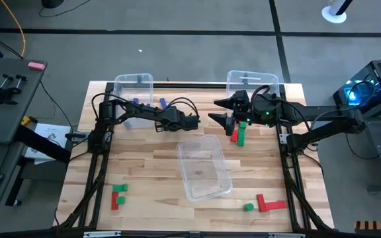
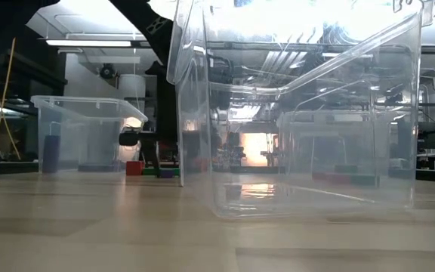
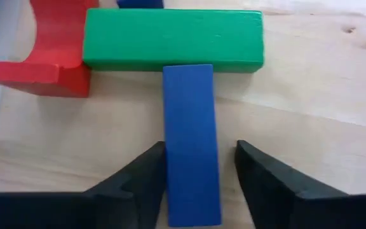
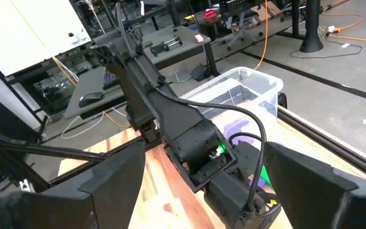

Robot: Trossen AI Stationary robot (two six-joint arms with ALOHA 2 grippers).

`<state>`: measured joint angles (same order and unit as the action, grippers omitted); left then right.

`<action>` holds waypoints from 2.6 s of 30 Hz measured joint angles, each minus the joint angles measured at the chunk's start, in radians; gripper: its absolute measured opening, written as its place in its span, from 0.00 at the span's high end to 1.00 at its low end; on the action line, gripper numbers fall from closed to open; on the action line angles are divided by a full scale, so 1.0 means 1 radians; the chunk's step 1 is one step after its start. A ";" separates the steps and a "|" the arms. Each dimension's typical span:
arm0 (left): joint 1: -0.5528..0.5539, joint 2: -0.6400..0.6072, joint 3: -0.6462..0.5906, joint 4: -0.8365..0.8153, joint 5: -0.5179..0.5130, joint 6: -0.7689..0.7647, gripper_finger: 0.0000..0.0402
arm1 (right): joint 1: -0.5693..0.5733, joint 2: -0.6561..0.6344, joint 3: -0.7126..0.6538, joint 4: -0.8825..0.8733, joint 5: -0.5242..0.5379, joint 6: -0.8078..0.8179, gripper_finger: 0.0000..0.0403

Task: Sort blocks
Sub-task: Put the blue block into the top left transparent bin

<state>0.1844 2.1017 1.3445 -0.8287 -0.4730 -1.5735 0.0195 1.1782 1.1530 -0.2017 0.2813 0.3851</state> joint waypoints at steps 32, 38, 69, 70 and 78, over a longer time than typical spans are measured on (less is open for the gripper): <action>0.189 -0.571 -0.025 -0.383 -0.407 0.402 0.83 | -0.015 0.000 0.000 -0.013 0.036 0.014 0.22; 0.246 -0.581 -0.143 -0.392 -0.291 0.431 0.75 | -0.015 0.000 0.000 -0.013 0.038 0.037 0.22; -0.049 -0.670 0.044 0.076 -0.133 1.218 0.64 | -0.005 -0.179 -0.002 -0.056 -0.032 0.027 0.22; -0.088 -0.691 0.045 0.111 -0.092 1.261 0.64 | -0.001 -0.195 -0.002 -0.076 -0.030 0.036 0.22; -0.337 -0.828 0.045 0.179 0.127 1.215 0.64 | 0.016 -0.223 -0.013 -0.172 -0.001 0.053 0.22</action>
<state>-0.1521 1.2738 1.3895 -0.6498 -0.3463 -0.3581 0.0354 0.9550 1.1398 -0.3734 0.2803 0.4377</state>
